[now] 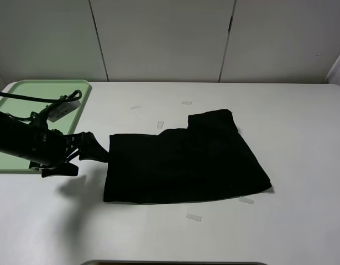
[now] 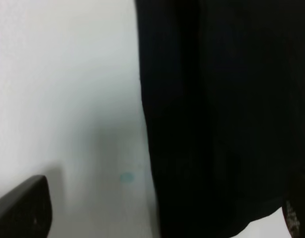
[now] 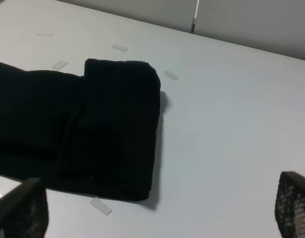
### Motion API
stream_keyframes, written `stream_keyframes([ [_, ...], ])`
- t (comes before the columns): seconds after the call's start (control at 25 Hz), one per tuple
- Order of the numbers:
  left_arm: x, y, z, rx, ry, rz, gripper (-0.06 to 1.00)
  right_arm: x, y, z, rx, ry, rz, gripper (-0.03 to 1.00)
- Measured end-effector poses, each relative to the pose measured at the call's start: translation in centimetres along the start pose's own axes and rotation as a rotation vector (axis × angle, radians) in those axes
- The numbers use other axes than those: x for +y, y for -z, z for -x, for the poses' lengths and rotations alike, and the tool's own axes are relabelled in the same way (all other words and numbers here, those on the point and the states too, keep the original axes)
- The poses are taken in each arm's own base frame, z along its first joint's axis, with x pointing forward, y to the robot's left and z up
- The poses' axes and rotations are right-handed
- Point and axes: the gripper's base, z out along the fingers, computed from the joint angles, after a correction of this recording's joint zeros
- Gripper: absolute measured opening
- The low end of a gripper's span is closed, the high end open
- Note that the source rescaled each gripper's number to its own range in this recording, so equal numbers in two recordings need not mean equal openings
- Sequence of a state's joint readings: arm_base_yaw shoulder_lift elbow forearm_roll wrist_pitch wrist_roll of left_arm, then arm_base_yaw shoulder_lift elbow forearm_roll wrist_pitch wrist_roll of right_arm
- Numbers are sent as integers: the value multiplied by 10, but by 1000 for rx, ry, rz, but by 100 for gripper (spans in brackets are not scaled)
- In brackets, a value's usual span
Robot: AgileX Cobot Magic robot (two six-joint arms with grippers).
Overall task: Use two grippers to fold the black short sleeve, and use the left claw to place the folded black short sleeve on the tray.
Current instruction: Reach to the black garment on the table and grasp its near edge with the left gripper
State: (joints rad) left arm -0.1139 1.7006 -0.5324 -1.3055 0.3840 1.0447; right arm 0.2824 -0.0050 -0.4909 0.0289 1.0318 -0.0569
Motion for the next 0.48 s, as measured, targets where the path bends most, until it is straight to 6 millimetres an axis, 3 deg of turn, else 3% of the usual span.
stream_keyframes([
  [0.48, -16, -9, -5, -2, -21, -6, 92, 0, 0, 0, 0, 0, 0, 100],
])
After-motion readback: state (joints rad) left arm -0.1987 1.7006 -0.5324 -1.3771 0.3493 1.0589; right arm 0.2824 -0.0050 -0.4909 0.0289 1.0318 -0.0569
